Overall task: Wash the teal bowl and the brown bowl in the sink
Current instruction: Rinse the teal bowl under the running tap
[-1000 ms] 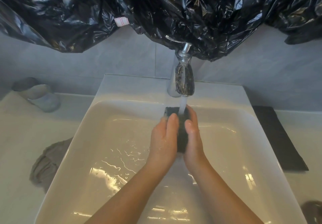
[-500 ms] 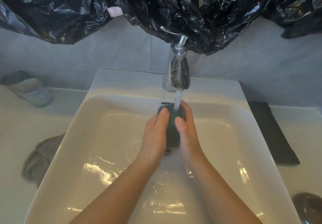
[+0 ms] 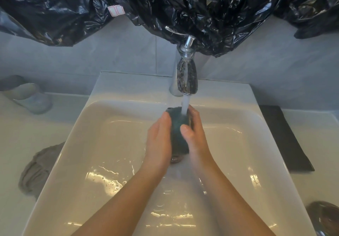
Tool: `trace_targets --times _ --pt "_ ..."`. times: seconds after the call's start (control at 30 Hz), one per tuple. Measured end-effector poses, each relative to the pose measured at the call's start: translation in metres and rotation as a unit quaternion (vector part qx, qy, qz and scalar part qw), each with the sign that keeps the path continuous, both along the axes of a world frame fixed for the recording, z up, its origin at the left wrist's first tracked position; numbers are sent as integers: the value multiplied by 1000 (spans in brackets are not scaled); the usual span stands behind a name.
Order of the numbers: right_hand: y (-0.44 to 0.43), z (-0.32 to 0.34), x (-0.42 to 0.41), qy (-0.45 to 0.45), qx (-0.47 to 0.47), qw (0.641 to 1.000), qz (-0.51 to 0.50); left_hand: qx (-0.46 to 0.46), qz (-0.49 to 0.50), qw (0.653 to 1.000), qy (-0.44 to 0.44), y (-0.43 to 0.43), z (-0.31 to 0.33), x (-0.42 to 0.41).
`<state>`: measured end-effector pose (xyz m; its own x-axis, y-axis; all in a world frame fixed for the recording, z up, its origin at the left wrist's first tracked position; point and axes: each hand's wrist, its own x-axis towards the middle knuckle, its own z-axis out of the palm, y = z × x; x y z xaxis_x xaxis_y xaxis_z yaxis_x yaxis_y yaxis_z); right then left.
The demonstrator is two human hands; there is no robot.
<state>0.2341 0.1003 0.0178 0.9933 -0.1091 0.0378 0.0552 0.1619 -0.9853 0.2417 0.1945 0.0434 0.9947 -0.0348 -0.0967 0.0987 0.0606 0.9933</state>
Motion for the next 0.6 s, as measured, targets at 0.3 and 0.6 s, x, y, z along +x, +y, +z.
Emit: trace_targets --times 0.3,0.6 --pt "-1 -1 -2 0 52 999 -15 -50 -97 994 -3 -1 -5 1" --pt "-1 -1 6 122 267 955 42 61 -109 978 -165 5 -16 -1"
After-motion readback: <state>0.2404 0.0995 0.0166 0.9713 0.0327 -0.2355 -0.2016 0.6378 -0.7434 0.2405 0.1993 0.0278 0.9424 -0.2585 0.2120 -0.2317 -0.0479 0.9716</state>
